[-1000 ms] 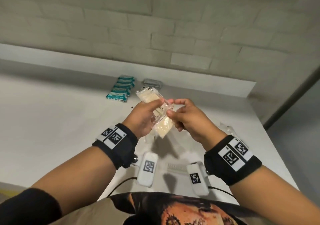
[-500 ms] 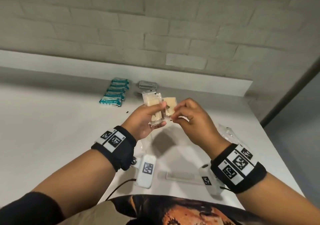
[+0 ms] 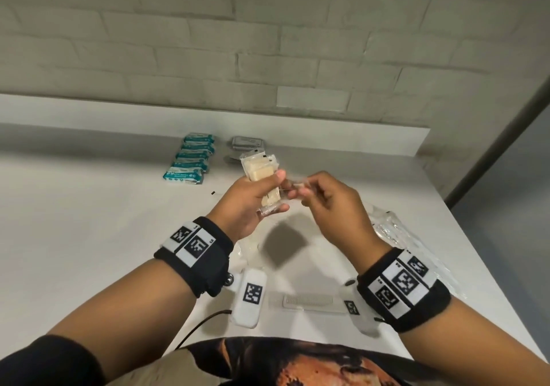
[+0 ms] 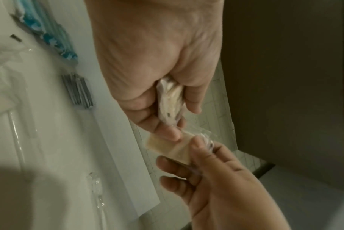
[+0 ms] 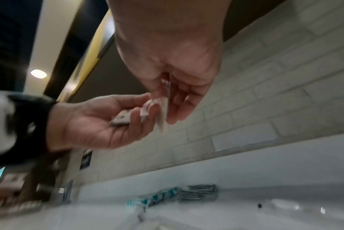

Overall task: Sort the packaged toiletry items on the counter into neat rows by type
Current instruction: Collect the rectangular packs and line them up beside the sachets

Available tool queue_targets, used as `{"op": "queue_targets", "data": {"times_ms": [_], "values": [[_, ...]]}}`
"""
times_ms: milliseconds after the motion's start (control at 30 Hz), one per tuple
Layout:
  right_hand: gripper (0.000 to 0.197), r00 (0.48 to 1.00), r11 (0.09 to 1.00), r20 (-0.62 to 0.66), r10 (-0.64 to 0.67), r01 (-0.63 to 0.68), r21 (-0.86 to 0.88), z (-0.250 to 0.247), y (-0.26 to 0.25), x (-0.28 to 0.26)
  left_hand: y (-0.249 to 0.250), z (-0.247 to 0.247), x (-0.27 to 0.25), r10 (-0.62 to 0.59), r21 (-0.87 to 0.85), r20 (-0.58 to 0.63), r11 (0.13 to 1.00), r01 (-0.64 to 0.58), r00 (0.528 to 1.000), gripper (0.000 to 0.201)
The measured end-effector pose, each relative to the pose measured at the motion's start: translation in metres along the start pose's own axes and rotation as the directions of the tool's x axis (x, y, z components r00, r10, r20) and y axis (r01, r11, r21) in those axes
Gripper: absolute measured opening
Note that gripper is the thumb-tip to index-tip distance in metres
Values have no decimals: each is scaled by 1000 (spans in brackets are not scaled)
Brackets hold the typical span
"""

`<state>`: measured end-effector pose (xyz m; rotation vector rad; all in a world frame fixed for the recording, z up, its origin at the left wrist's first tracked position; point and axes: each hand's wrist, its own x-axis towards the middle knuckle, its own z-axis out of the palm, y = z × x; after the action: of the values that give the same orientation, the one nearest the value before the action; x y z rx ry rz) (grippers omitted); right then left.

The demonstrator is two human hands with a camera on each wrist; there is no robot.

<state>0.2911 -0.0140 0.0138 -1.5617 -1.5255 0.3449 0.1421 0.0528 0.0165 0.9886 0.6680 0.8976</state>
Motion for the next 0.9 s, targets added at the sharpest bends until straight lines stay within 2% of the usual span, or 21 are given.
{"op": "queue_targets", "data": {"times_ms": [33, 67, 133, 167, 233, 367, 433, 500, 567, 667, 733, 767, 833, 867, 900], "values": [[4, 994, 985, -43, 104, -97, 145, -2, 0, 4, -1, -1, 1, 6, 23, -5, 1000, -6, 1000, 3], [10, 976, 926, -47, 213, -186, 329, -5, -1, 8, -3, -3, 2, 12, 55, -23, 998, -11, 1000, 9], [13, 944, 723, 15, 328, -262, 639, -12, -4, 14, -6, -9, 3, 9, 120, -54, 993, -2, 999, 20], [15, 941, 652, 49, 335, -269, 709, -14, -6, 15, -8, -10, 3, -3, 134, -49, 991, 9, 999, 22], [20, 937, 608, 133, 323, -313, 729, -14, -7, 14, -8, -9, 2, -12, 127, -17, 992, 14, 1000, 19], [18, 901, 759, 281, 330, -430, 488, -9, -1, 9, -1, -5, 5, 54, 195, -54, 980, -42, 997, 12], [17, 904, 821, 297, 307, -409, 398, -11, 1, 10, 5, -7, 6, 77, 353, -51, 934, -54, 996, 19], [27, 922, 867, 293, 253, -351, 355, -16, 0, 16, 10, -7, 8, 74, 537, 5, 841, -65, 997, 33], [23, 925, 906, 318, 206, -304, 296, -21, -2, 23, 11, -3, 8, 58, 594, 45, 801, -74, 997, 38], [14, 884, 963, 429, 187, -251, 98, -28, -5, 29, 10, 1, 8, 42, 547, 79, 833, -79, 996, 40], [5, 883, 972, 433, 181, -227, 56, -31, -3, 33, 7, 1, 8, 27, 516, 93, 854, -71, 995, 36], [4, 902, 980, 393, 179, -198, 7, -32, 1, 35, 6, 0, 8, 15, 501, 94, 863, -60, 995, 32], [11, 948, 952, 269, 169, -86, -295, -35, 11, 40, 4, -2, 8, -28, 435, 76, 901, -8, 997, 23], [14, 955, 917, 235, 178, -74, -391, -37, 17, 41, 3, -5, 8, -65, 363, 61, 931, 39, 996, 20], [14, 948, 909, 239, 212, -101, -405, -38, 20, 40, 1, -8, 8, -107, 268, 55, 959, 88, 993, 19]]}}
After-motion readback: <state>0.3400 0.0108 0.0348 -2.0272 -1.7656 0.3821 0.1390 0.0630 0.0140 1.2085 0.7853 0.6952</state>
